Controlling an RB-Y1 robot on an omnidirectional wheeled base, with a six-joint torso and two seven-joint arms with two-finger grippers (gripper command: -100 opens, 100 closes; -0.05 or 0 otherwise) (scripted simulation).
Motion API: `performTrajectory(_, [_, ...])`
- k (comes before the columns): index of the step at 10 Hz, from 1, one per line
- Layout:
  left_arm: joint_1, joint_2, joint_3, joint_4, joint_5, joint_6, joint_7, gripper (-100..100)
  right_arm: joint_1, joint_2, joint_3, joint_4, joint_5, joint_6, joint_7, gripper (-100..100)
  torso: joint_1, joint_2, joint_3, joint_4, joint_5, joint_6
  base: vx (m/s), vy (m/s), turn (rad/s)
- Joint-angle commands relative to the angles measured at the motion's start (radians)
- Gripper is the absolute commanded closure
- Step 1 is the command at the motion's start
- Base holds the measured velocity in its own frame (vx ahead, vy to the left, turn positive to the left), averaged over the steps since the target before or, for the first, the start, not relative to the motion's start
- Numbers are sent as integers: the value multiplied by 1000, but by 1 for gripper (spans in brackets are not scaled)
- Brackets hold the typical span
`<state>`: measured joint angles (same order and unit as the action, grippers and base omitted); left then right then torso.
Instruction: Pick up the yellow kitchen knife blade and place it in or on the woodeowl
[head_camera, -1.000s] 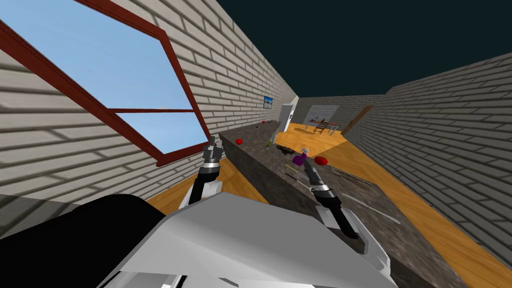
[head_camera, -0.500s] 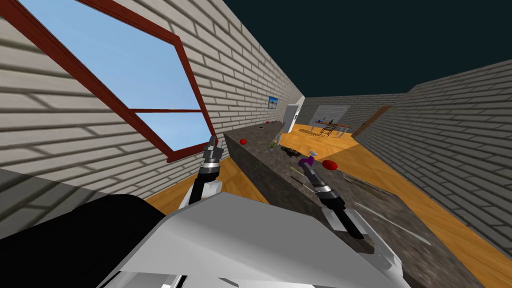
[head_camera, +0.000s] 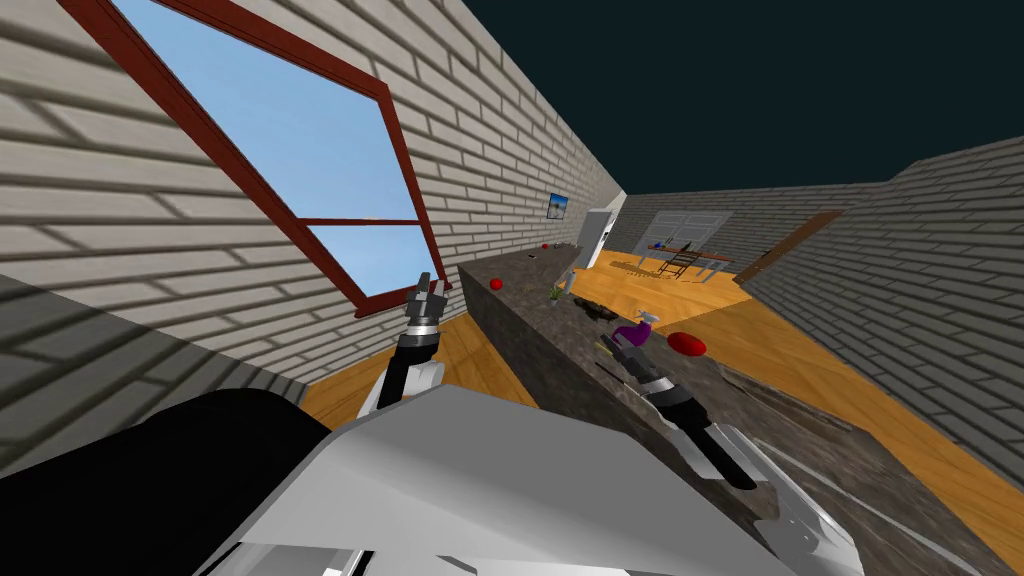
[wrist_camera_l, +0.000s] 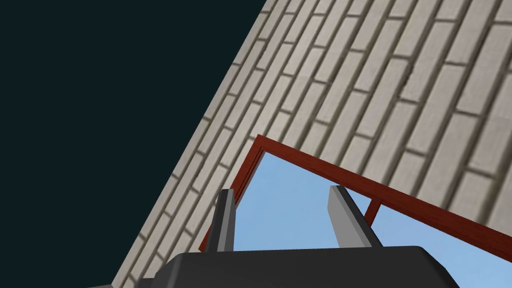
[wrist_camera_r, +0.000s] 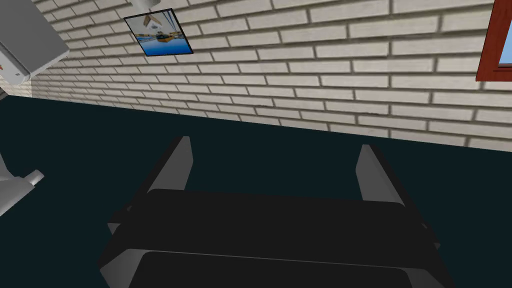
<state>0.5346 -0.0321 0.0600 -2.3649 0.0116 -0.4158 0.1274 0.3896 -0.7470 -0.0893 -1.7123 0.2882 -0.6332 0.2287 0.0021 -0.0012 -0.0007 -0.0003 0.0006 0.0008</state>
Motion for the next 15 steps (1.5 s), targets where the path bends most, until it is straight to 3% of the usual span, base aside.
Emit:
performTrajectory(1, [0, 0, 0, 0, 0, 0, 0, 0, 3, -50, -4, 50, 42, -17, 11, -100, 0, 0, 0, 0, 0, 0, 32, 43, 156])
performTrajectory(2, [0, 0, 0, 0, 0, 0, 0, 0, 3, -57, -4, 56, 42, -17, 11, -100, 0, 0, 0, 0, 0, -1, 26, 37, 95])
performTrajectory(3, [0, 0, 0, 0, 0, 0, 0, 0, 9, -94, -6, 103, 79, -31, 18, -100, 0, 0, 0, 0, 0, 0, 25, 44, 147])
performTrajectory(4, [0, 0, 0, 0, 0, 0, 0, 0, 9, -101, -6, 103, 79, -31, 18, -100, 0, 0, 0, 0, 0, 0, 24, 30, 70])
performTrajectory(5, [0, 0, 0, 0, 0, 0, 0, 0, 17, -141, -7, 145, 118, -44, 23, -100, 0, 0, 0, 0, 0, 0, 35, 46, 157])
performTrajectory(6, [0, 0, 0, 0, 0, 0, 0, 0, 17, -145, -7, 150, 118, -44, 23, -100, 1, 0, 0, 0, 0, -1, 29, 32, 69])
performTrajectory(8, [0, 0, 0, 0, 0, 0, 0, 0, 38, -214, -7, 242, 186, -69, 25, -100, 0, 0, 0, 0, 0, 0, 35, 47, 183])
performTrajectory(9, [0, 0, 0, 0, 0, 0, 0, 0, 38, -228, -7, 242, 195, -69, 25, -100, 1, 0, 0, 0, 0, 0, 36, 42, 56])
performTrajectory(11, [0, 0, 0, 0, 0, 0, 0, 0, 62, -297, -4, 325, 263, -90, 20, -100, 1, -1, 0, 0, 0, 0, 46, 51, 142])
performTrajectory(13, [0, 0, 0, 0, 0, 0, 0, 0, 76, -344, -1, 352, 309, -99, 15, -100, 1, 0, 0, 0, 0, 0, 40, 39, 85])
performTrajectory(14, [0, 0, 0, 0, 0, 0, 0, 0, 76, -344, -1, 371, 309, -99, 15, -100, 1, 0, 0, 0, 0, 0, 34, 24, 49])
performTrajectory(15, [0, 0, 0, 0, 0, 0, 0, 0, 90, -379, 2, 410, 346, -108, 9, -100, 0, 0, 0, 0, 0, 0, 35, 28, 83])
